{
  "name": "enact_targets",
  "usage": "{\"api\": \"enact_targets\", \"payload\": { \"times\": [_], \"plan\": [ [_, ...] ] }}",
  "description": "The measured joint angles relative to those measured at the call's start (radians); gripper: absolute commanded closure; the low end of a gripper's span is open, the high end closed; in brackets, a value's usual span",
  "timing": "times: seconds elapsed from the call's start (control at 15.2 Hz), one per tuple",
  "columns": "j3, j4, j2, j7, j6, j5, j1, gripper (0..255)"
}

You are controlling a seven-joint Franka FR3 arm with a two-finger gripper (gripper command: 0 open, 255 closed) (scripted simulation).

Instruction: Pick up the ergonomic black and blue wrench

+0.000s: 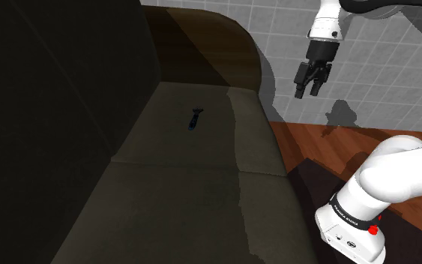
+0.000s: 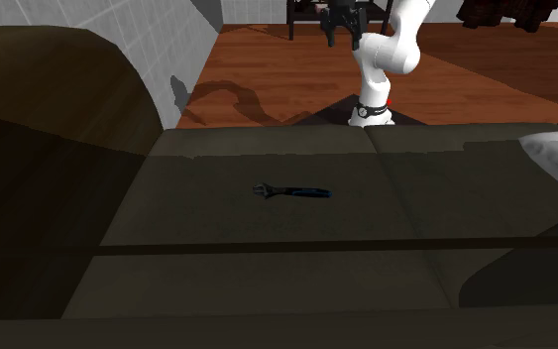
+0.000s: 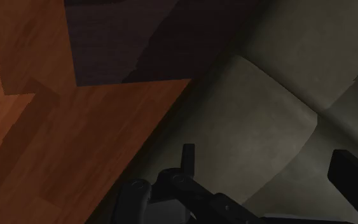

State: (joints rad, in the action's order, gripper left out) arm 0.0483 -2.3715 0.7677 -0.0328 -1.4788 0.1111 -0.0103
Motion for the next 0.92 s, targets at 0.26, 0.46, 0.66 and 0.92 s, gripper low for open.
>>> {"api": "enact_targets", "payload": {
  "times": [0.26,0.46,0.66,0.92],
  "plan": [
    [-0.043,-0.002,-0.047,-0.067,-0.056,0.029,0.001,0],
    [-0.101,0.015,-0.126,-0.161,-0.131,0.063,0.002,0],
    [-0.155,0.042,-0.211,-0.256,-0.199,0.087,0.001,0],
    [-0.217,0.098,-0.338,-0.381,-0.286,0.099,-0.006,0]
  ]
}}
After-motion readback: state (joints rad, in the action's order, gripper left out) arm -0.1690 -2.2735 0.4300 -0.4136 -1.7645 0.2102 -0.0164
